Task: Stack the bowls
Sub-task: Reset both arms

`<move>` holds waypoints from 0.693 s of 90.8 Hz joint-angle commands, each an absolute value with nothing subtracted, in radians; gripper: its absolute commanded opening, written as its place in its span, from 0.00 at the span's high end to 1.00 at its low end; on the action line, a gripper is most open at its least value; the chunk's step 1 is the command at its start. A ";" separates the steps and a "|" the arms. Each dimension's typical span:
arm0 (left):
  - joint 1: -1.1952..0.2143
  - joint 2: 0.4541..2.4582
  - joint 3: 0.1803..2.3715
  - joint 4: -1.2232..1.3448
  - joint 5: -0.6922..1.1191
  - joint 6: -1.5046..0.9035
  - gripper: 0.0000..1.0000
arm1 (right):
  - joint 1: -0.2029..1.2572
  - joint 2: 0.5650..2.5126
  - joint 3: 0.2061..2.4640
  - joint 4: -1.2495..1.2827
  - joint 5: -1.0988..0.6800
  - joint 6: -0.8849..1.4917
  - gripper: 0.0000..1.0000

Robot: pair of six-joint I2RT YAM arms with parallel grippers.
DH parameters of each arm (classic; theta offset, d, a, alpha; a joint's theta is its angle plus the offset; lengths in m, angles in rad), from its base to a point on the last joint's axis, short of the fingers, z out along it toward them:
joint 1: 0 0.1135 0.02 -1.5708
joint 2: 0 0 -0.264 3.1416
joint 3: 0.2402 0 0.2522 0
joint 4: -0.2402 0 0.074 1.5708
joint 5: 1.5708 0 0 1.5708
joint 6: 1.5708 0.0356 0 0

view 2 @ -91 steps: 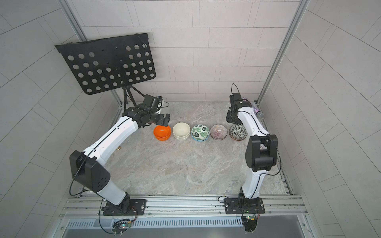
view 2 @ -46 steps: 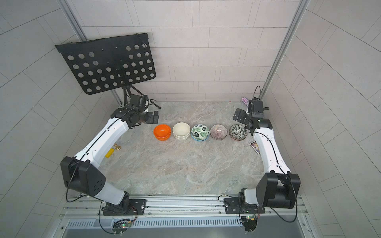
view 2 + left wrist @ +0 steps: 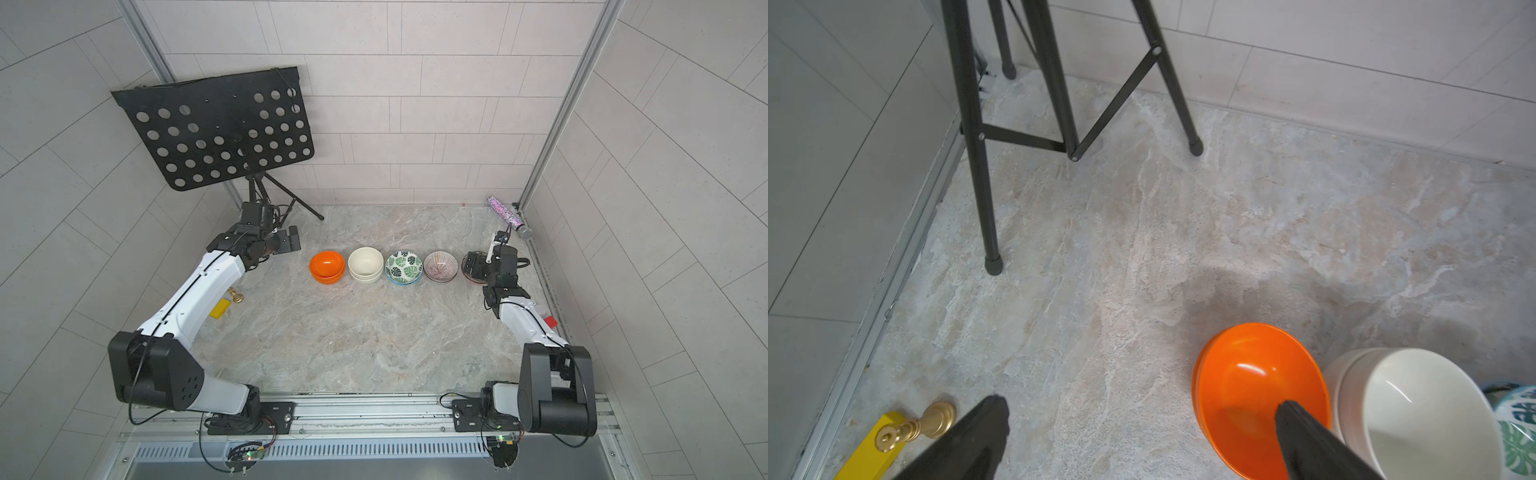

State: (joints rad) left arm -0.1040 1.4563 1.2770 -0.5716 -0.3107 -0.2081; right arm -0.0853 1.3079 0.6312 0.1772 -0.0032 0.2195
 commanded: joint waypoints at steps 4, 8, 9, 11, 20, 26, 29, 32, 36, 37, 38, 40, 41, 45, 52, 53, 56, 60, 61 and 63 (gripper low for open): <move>-0.055 1.408 1.158 -0.428 -0.354 -0.239 0.00 | -0.085 1.365 0.537 0.435 0.018 0.178 0.00; -0.047 1.382 1.109 -0.366 -0.372 -0.245 0.00 | -0.082 1.380 0.501 0.515 0.008 0.163 0.00; -0.046 1.376 1.089 -0.352 -0.376 -0.244 0.00 | -0.080 1.383 0.493 0.533 0.005 0.154 0.00; -0.046 1.364 1.058 -0.310 -0.385 -0.237 0.00 | -0.076 1.388 0.480 0.564 -0.003 0.139 0.00; -0.044 1.326 0.943 -0.157 -0.421 -0.214 0.00 | -0.053 1.425 0.450 0.650 -0.032 0.090 0.00; -0.044 1.322 0.892 -0.084 -0.429 -0.190 0.00 | -0.035 1.450 0.435 0.709 -0.052 0.066 0.00; -0.043 1.323 0.873 -0.057 -0.422 -0.170 0.00 | -0.025 1.466 0.434 0.719 -0.060 0.051 0.00; -0.043 1.327 0.856 -0.035 -0.422 -0.156 0.00 | -0.020 1.480 0.430 0.733 -0.069 0.036 0.00; -0.043 1.334 0.835 0.000 -0.420 -0.138 0.00 | -0.013 1.498 0.420 0.772 -0.080 0.024 0.00; -0.043 1.336 0.829 0.005 -0.417 -0.134 0.00 | -0.013 1.501 0.417 0.780 -0.081 0.023 0.00; -0.043 1.337 0.824 0.012 -0.414 -0.130 0.00 | -0.013 1.501 0.416 0.783 -0.080 0.023 0.00; -0.043 1.339 0.815 0.023 -0.408 -0.127 0.00 | -0.012 1.500 0.413 0.777 -0.078 0.024 0.00; -0.043 1.340 0.811 0.028 -0.406 -0.125 0.00 | -0.012 1.498 0.414 0.774 -0.077 0.024 0.00; -0.043 1.344 0.787 0.048 -0.388 -0.122 0.00 | -0.012 1.498 0.409 0.784 -0.079 0.023 0.00; -0.043 1.347 0.748 0.109 -0.365 -0.124 0.00 | -0.012 1.501 0.392 0.815 -0.091 0.017 0.00; -0.044 1.347 0.741 0.116 -0.364 -0.126 0.00 | -0.012 1.501 0.390 0.819 -0.092 0.016 0.00; -0.043 1.350 0.719 0.141 -0.363 -0.132 0.00 | -0.010 1.502 0.383 0.833 -0.095 0.013 0.00; -0.043 1.355 0.703 0.164 -0.361 -0.136 0.00 | -0.010 1.496 0.378 0.836 -0.095 0.014 0.00; -0.043 1.356 0.700 0.172 -0.361 -0.136 0.00 | -0.011 1.495 0.377 0.836 -0.094 0.014 0.00; -0.044 1.358 0.695 0.188 -0.359 -0.137 0.00 | -0.011 1.492 0.375 0.837 -0.093 0.015 0.00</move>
